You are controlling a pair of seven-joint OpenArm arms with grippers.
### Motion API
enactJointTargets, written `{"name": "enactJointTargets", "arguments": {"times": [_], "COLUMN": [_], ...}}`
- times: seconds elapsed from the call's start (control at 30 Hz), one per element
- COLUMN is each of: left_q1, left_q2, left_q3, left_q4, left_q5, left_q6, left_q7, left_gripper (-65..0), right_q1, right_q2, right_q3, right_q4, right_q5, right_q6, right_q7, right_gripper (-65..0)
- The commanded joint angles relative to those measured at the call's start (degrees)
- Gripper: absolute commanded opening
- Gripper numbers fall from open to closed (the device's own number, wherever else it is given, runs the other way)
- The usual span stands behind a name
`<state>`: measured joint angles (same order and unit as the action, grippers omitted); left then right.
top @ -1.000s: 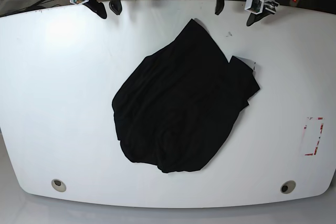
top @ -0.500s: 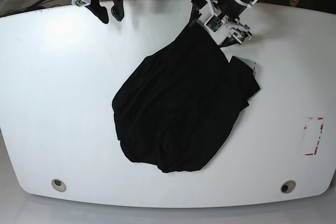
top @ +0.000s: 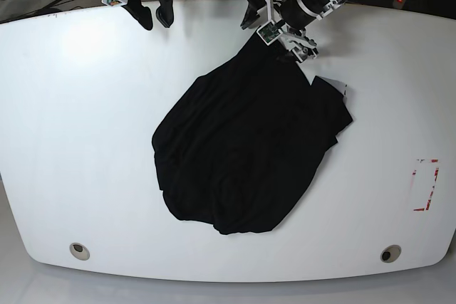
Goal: Fold the T-shirt properly
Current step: 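Move the left gripper to the crumpled black T-shirt and grasp its edge, then reach the right gripper to the shirt's opposite edge and grasp it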
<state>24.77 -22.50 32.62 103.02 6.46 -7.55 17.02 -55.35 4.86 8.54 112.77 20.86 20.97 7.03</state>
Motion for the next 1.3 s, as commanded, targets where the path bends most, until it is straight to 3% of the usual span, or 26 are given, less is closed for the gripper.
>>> {"name": "enactJointTargets", "arguments": {"times": [0.0, 0.1, 0.2, 0.43, 0.5, 0.6, 0.67, 0.97, 1.1, 1.17, 1.27], "left_q1": [-0.2, -0.29, -0.29, 0.41, 1.38, 3.49, 4.81, 11.31, 13.25, 13.25, 13.25], "left_q2": [-0.22, -0.22, -0.22, -0.14, -0.14, 0.04, 0.04, 2.59, 4.08, 4.88, 6.19], "left_q3": [-0.23, -0.49, -1.28, -6.29, -8.4, -13.5, -16.93, -32.49, -38.73, -40.58, -43.92], "left_q4": [-1.09, -2.67, -4.08, -6.54, -6.71, -6.98, -6.63, -5.31, -4.87, -5.04, -5.4], "left_q5": [0.0, 0.0, 0.0, 0.0, 0.0, 0.0, -0.09, -0.17, -0.17, -0.17, 0.0], "left_q6": [0.21, 0.21, 0.21, 0.21, 0.21, 0.21, 0.21, 0.12, 0.04, 0.04, 0.04], "left_q7": [-1.15, -1.15, -1.06, -0.88, -0.8, -0.88, -0.88, -1.15, -1.15, -0.97, -0.88], "left_gripper": [-9.6, -11.7, -21.0, -58.2, -65.0, -65.0, -65.0, -65.0, -65.0, -65.0, -65.0], "right_q1": [-0.6, -0.43, -0.43, 0.36, 0.8, 2.56, 4.23, 16.01, 23.92, 27.0, 33.77], "right_q2": [-1.57, -1.92, -2.01, -1.83, -1.65, -0.78, 0.19, 1.69, 1.6, 1.42, 1.25], "right_q3": [0.39, 0.39, 0.39, 0.04, 0.04, 0.04, 0.04, -0.05, -0.05, -0.05, -0.05], "right_q4": [0.86, 0.86, 1.03, 1.03, 1.03, 1.03, 1.3, 2.88, 2.88, 2.7, 2.44], "right_q5": [0.46, 0.46, 0.46, 0.46, 0.46, 0.46, 0.46, 0.46, 0.54, 0.54, 0.54], "right_q6": [0.61, 0.61, 0.61, 0.61, 0.61, 0.61, 0.61, 1.31, 5.27, 6.68, 8.7], "right_q7": [1.63, 1.63, 1.63, 1.63, 1.63, 1.28, -1.97, -19.73, -29.22, -33.18, -39.77], "right_gripper": [-38.7, -38.7, -38.7, -39.3, -39.3, -38.8, -38.8, -38.7, -38.2, -35.0, -23.5]}}
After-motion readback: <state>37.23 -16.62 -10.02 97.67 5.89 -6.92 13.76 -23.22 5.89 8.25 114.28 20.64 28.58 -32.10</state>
